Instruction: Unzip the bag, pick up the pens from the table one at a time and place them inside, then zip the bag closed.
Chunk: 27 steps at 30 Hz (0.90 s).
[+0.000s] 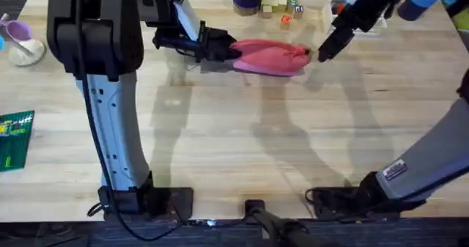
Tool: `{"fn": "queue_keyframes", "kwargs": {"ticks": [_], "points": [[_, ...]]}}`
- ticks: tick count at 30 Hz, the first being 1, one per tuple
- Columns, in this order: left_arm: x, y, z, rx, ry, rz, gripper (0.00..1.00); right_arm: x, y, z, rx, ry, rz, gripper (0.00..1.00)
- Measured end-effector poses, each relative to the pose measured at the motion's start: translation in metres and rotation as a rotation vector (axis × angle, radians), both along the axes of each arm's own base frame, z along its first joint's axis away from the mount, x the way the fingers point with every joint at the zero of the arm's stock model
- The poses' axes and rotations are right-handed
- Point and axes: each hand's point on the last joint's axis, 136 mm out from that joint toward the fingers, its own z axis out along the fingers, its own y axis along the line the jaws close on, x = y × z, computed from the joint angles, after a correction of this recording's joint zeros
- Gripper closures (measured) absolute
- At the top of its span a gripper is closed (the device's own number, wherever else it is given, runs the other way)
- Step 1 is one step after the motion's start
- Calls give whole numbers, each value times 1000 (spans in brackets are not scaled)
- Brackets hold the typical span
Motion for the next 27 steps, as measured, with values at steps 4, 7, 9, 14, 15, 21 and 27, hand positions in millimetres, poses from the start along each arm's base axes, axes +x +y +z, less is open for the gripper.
{"fn": "queue_keyframes", "kwargs": {"ticks": [4, 7, 9, 14, 15, 21, 27], "points": [[0, 0, 0, 0, -1, 0, 936, -9, 21, 1, 25, 27, 45, 7], [0, 0, 0, 0, -1, 0, 710, -11, 37, 4, 61, 22, 78, 6], [0, 0, 0, -1, -1, 0, 491, -12, 46, 11, 86, 0, 101, 6], [0, 0, 0, -1, -1, 0, 11, -19, 55, 48, 138, -100, 121, 6], [0, 0, 0, -1, -1, 0, 10, -22, 56, 55, 143, -117, 121, 6], [0, 0, 0, -1, -1, 0, 8, -35, 56, 83, 161, -181, 120, 6], [-3, 0, -2, 18, 21, -5, 6, -41, 54, 98, 155, -229, 122, 6]]}}
